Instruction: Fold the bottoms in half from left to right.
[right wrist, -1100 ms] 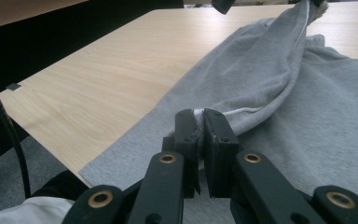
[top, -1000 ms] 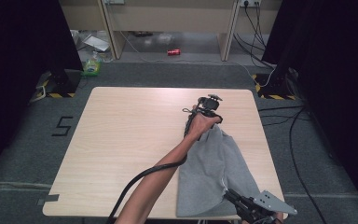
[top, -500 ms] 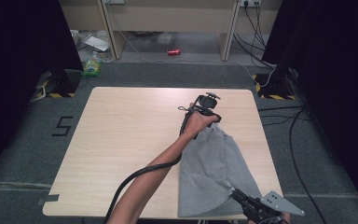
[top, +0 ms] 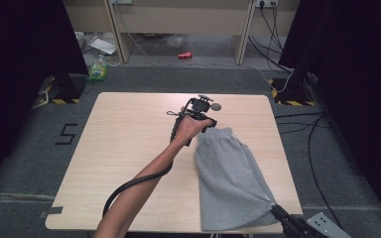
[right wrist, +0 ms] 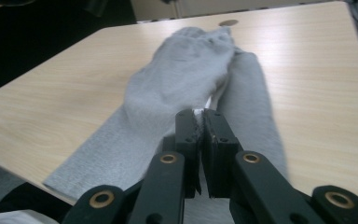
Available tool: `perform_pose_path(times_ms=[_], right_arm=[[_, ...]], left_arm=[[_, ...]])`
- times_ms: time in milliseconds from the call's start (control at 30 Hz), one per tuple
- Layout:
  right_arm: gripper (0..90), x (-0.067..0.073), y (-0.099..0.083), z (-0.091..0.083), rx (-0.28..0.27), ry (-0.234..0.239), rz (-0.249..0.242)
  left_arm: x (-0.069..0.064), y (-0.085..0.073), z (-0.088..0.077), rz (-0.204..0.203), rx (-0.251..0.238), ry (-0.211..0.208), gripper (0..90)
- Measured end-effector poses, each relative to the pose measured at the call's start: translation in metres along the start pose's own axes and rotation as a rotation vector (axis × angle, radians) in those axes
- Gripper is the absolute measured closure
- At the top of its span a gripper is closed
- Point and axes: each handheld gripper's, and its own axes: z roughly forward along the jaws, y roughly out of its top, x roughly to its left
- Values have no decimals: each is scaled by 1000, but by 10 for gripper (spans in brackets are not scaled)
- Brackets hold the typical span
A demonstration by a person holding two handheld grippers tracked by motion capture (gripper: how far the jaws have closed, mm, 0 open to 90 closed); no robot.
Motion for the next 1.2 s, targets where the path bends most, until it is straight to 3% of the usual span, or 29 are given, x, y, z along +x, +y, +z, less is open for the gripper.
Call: perform_pose_path(times_ms=[167,367,467,533,633,733,867,967,1000,1033,1067,1100,1200], right_arm=[[855,-17,-8,0,34,-28,39],[841,-22,-14,6,86,-17,62],[760,-25,-13,6,90,-18,67],[652,-25,-8,7,86,-38,73],[612,-25,3,12,90,-37,58],[591,-24,18,31,102,-35,21],[584,-23,36,67,160,-18,-47],[584,-24,47,95,197,-12,-73],[584,-24,47,95,197,-12,-73],[589,-26,53,114,215,-19,-82],[589,-26,53,114,215,-19,-82],[595,-29,57,130,230,-20,-88],[600,-34,61,150,252,-31,-104]], left_arm=[[6,-8,1,-9,9,-4,554],[11,-13,3,-16,17,-5,539],[14,-16,3,-23,15,-8,533],[15,-17,3,-25,17,-5,526],[18,-19,2,-31,12,-5,517],[19,-21,1,-32,13,-9,508],[22,-24,-1,-43,3,-15,491],[25,-25,-1,-46,3,-12,483],[26,-26,-1,-53,0,-14,483],[28,-27,-2,-59,1,-18,480],[28,-27,-2,-59,1,-18,479],[29,-29,-1,-56,6,-17,476],[31,-32,0,-63,4,-16,470]])
